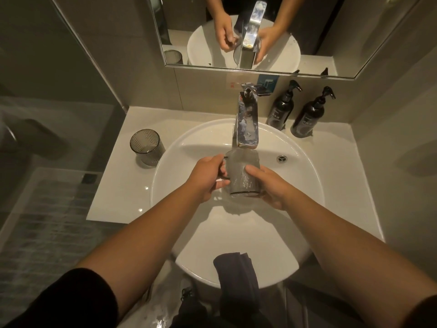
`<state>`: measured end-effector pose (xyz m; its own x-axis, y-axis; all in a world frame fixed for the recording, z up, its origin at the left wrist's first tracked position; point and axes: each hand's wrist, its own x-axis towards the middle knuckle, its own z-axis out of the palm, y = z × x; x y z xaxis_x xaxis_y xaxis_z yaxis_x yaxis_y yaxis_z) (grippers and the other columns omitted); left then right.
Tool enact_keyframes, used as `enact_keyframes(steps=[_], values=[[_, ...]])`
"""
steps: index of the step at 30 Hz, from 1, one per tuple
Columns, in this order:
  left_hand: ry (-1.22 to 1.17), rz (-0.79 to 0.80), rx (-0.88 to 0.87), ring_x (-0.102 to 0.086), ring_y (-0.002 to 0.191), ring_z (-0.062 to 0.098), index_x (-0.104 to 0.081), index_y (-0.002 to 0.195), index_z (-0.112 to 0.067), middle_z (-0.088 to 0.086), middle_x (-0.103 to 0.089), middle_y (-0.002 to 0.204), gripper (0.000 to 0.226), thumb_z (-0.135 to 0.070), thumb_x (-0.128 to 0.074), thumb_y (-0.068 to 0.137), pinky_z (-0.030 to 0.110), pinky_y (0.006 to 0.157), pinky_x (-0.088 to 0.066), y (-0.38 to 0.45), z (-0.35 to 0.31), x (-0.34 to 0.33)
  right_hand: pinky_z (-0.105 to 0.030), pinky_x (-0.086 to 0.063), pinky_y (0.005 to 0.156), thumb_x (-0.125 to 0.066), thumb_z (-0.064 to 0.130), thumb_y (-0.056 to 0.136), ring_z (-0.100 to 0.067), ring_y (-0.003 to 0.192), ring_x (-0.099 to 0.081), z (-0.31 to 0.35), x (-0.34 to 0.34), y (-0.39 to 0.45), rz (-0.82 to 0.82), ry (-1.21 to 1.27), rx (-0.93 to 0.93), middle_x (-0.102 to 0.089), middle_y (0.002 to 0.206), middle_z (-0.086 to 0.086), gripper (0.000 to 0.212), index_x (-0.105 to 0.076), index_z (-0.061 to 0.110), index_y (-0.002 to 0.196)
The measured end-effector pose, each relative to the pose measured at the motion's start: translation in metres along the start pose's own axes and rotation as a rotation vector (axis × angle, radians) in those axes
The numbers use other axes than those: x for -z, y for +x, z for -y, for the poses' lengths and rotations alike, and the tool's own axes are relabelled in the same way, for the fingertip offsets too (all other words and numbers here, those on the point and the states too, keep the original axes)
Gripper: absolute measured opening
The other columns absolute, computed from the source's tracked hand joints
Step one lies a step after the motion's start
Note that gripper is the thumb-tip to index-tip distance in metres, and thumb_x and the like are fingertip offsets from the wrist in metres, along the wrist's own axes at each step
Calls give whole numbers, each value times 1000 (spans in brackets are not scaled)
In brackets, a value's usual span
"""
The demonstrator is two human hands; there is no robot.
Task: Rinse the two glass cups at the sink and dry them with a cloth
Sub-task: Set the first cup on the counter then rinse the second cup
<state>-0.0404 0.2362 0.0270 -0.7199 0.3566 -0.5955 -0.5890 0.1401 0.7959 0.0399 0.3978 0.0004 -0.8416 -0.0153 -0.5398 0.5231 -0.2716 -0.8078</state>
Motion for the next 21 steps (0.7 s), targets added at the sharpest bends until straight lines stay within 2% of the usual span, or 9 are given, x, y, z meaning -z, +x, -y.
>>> enact_keyframes(steps=[4,5,7,9,11,13,16,18,21], values=[[185,-134,-66,-56,70,16,-49,80,-19,4,-54,84,17,-21,-48,97,28,60,-53,1,6,-1,-47,-54,90,-63,42,86,-26,104,-67,-3,0,3,-21,16,-17,-69,118,-11,48,-57,17,126],[299,-195,-116,-58,78,20,-51,88,-20,4,-54,99,8,-24,-49,94,33,68,-56,1,9,-1,-46,-55,86,-64,41,88,-25,101,-68,-4,0,4,-50,1,-18,-69,115,-11,43,-57,18,123],[511,-288,-197,-58,96,23,-54,114,-19,-1,-44,127,22,-27,-50,94,38,91,-52,-3,16,-4,-43,-57,80,-64,40,91,-23,96,-68,-5,-3,5,-103,-37,-13,-69,110,-7,32,-54,23,115],[615,-314,-289,-54,110,25,-55,123,-15,2,-42,135,29,-24,-50,95,38,101,-45,-8,24,-11,-38,-58,71,-67,42,88,-22,97,-69,-9,-6,8,-176,-85,-10,-64,114,-6,43,-45,21,118],[663,-273,-321,-51,120,25,-59,122,-14,5,-49,134,29,-24,-49,97,36,102,-42,-13,28,-18,-33,-58,64,-71,49,82,-20,97,-70,-11,-10,12,-229,-122,10,-63,117,-4,62,-40,19,127],[675,-219,-279,-54,116,25,-59,121,-13,6,-55,129,30,-28,-46,99,34,95,-43,-15,28,-24,-38,-61,69,-71,61,75,-17,95,-71,-12,-12,15,-252,-174,36,-68,115,-2,72,-47,21,130],[632,-169,-186,-60,104,25,-58,115,-12,7,-62,118,39,-42,-41,97,37,90,-48,-12,25,-27,-36,-60,71,-56,61,82,-16,92,-71,-11,-17,14,-300,-211,72,-71,107,-1,60,-55,19,125],[511,-130,-141,-66,100,26,-61,112,-13,7,-69,110,56,-56,-37,86,44,92,-53,-8,27,-26,-32,-54,71,-46,67,80,-18,94,-66,-11,-20,12,-336,-236,68,-66,110,0,68,-49,19,127],[265,-80,-51,-71,101,23,-63,120,-20,5,-74,111,70,-69,-39,75,48,92,-58,4,35,-21,-37,-50,89,-40,68,76,-16,106,-61,-6,-21,8,-352,-264,103,-62,121,3,67,-49,29,129]])
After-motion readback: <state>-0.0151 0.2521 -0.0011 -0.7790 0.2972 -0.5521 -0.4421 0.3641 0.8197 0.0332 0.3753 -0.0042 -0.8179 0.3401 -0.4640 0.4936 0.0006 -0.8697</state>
